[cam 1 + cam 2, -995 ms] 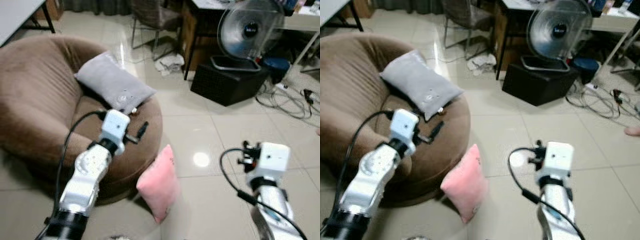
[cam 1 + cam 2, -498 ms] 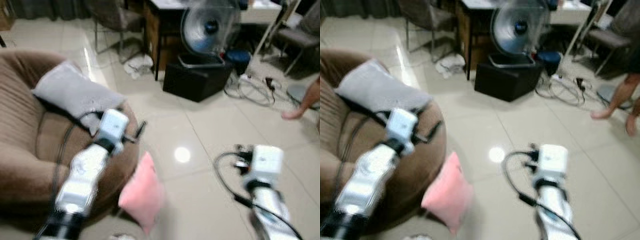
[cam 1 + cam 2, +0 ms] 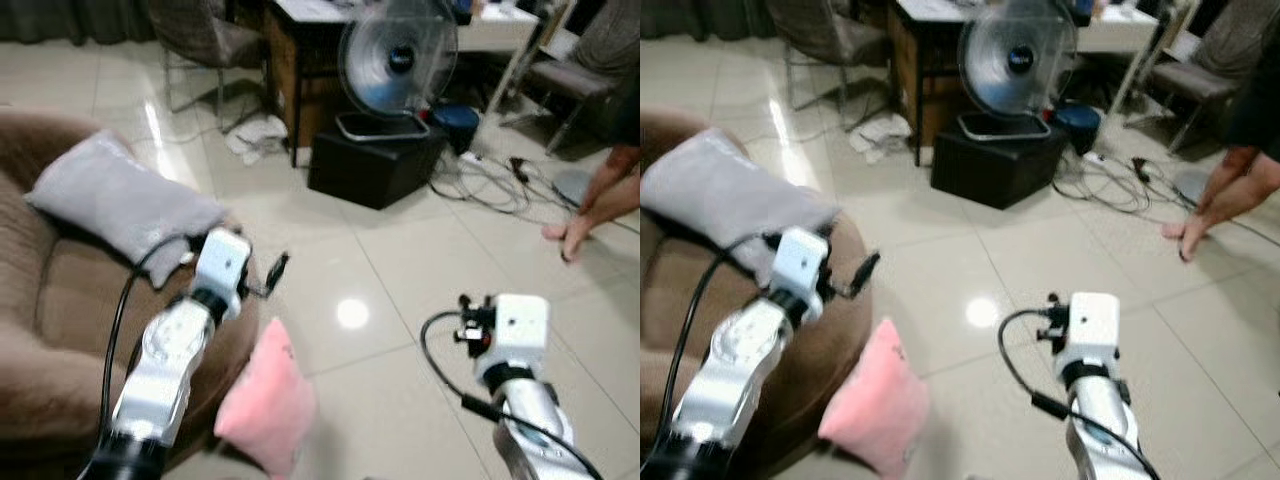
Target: Move the pillow to the sofa from floor
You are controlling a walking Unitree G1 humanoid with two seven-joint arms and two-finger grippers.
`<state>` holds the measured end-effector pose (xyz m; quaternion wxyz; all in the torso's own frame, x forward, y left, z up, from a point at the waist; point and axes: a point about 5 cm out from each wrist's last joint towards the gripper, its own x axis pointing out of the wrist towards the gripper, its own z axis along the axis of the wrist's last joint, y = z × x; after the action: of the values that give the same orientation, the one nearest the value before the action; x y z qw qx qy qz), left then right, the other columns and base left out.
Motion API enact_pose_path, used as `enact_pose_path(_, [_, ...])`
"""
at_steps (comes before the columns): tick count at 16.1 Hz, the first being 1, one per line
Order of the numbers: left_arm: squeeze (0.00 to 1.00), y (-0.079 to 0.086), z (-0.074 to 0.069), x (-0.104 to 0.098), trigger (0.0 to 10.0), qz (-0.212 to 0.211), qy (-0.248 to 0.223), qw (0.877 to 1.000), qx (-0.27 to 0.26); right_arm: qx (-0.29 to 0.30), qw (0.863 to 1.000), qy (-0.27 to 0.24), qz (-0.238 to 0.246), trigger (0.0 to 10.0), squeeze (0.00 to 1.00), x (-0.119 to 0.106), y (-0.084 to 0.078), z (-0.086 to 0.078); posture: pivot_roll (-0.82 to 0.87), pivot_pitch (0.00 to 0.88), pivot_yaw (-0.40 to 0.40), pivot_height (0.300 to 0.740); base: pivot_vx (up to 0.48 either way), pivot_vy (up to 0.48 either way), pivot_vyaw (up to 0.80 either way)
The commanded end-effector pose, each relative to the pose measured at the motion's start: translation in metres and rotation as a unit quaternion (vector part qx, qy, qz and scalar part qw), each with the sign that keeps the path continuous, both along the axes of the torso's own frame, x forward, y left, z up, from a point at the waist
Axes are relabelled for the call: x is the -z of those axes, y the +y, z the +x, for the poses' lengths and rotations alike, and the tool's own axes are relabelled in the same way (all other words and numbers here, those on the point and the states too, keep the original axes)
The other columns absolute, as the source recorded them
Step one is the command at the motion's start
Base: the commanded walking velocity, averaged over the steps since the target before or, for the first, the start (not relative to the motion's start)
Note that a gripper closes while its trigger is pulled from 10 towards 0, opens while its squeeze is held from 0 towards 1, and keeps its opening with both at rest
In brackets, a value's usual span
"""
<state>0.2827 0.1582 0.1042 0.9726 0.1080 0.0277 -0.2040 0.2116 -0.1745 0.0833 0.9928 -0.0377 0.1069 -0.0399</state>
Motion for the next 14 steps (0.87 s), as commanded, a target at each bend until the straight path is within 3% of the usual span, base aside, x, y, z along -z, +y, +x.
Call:
enact_pose_path(1, [0.00,-0.0036,0.0000,-0.0050,10.0,-0.010,-0.003,1.000,0.006,-0.002,1.000,0.012,-0.010,10.0,0.00,0.0028,-0.0032,-0.0017,0.08,0.027,-0.085,0.705,0.000,0.000,0.00])
enact_pose_path(2, [0.00,-0.0044,-0.0025,-0.0010,10.0,-0.012,0.014,1.000,0.009,-0.005,1.000,0.013,-0.009,10.0,0.00,0.0031,-0.0031,-0.0017,0.08,0.031,-0.087,0.695,0.000,0.000,0.00])
enact_pose_path(9, [0.00,-0.0009,-0.0034,-0.0020,10.0,-0.004,0.008,1.000,0.008,-0.022,1.000,0.003,-0.018,10.0,0.00,0.0046,-0.0063,0.0028,0.08,0.032,-0.087,0.630,0.000,0.000,0.00])
enact_pose_path(12, [0.00,-0.0024,-0.0032,-0.0043,10.0,-0.019,0.009,1.000,0.014,-0.025,1.000,-0.011,-0.011,10.0,0.00,0.0014,-0.0075,0.0056,0.08,0.032,-0.087,0.595,0.000,0.000,0.00])
enact_pose_path(13, [0.00,-0.0036,-0.0044,-0.0041,10.0,-0.034,0.016,0.999,0.026,-0.030,0.999,-0.026,0.010,10.0,0.30,-0.0009,-0.0060,0.0057,0.08,0.032,-0.087,0.585,0.000,0.000,0.00])
enact_pose_path(14, [1.00,-0.0047,-0.0061,-0.0047,10.0,-0.049,0.020,0.998,0.035,-0.039,0.999,-0.033,0.017,10.0,1.00,-0.0025,-0.0044,0.0045,0.08,0.033,-0.088,0.585,0.000,0.000,0.00])
